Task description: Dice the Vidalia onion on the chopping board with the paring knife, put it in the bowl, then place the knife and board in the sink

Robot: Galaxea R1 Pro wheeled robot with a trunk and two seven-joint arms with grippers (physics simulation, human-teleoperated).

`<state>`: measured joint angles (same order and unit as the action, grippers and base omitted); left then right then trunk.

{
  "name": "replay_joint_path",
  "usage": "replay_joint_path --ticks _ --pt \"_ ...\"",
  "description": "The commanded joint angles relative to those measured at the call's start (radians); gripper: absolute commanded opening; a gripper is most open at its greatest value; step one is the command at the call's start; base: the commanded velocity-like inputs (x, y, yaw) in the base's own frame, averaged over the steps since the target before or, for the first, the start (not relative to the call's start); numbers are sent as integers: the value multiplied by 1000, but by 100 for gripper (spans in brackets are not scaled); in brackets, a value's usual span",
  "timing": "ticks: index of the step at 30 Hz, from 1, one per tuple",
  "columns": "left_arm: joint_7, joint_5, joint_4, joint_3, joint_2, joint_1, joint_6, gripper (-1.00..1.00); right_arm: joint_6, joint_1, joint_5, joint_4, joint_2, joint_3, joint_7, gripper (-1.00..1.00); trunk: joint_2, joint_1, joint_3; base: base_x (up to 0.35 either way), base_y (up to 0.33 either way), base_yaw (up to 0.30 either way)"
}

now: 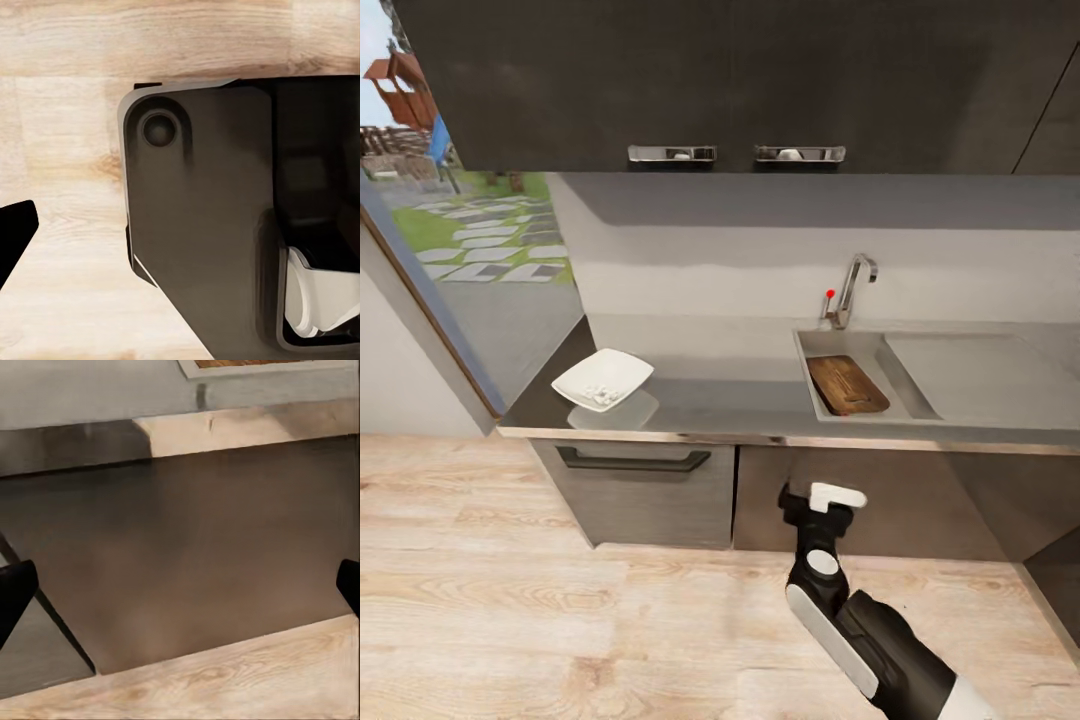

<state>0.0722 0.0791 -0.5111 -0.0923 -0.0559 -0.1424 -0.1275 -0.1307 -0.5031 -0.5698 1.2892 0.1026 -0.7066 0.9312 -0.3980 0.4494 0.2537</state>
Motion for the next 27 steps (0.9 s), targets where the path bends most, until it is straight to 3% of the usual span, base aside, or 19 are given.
replay_joint_path --ticks 1,3,5,9,12,14,15,18,22,27 --pt "0 8 -1 -5 -1 0 -1 100 18 -2 -2 -49 -2 -17 -9 100 -2 1 2 -3 0 0" --pt "0 8 -2 -5 -2 0 -1 100 99 -2 -3 -192 -16 -42 -77 100 -2 1 2 -1 0 0" --pt "0 8 -3 -4 -2 0 -1 100 180 -2 -4 -368 -47 -51 -169 100 -2 1 2 0 0 0" --pt "-1 8 -4 -2 -2 0 -1 100 396 -2 -3 -835 -144 -55 -409 100 -2 1 2 0 0 0" --pt "-3 9 -7 0 -4 0 0 100 498 -2 -4 -1057 -167 -54 -550 100 -2 1 2 0 0 0" --pt "-4 10 -10 1 -7 0 0 100 530 -2 -4 -1157 -171 -53 -626 100 -2 1 2 0 0 0" --pt "-4 11 -11 1 -9 0 0 100 546 2 -3 -1223 -176 -52 -697 100 -2 1 2 0 0 0" --pt "-18 13 -12 4 -19 1 0 100 554 70 -4 -1260 -178 -51 -772 100 -2 1 2 0 0 0" --pt "-75 15 -11 6 -23 1 1 100 555 193 -4 -1270 -174 -51 -793 100 -2 1 1 0 0 0" --pt "-90 16 -10 6 -24 4 1 100 557 299 -4 -1271 -176 -51 -796 100 -2 1 -6 0 0 0"
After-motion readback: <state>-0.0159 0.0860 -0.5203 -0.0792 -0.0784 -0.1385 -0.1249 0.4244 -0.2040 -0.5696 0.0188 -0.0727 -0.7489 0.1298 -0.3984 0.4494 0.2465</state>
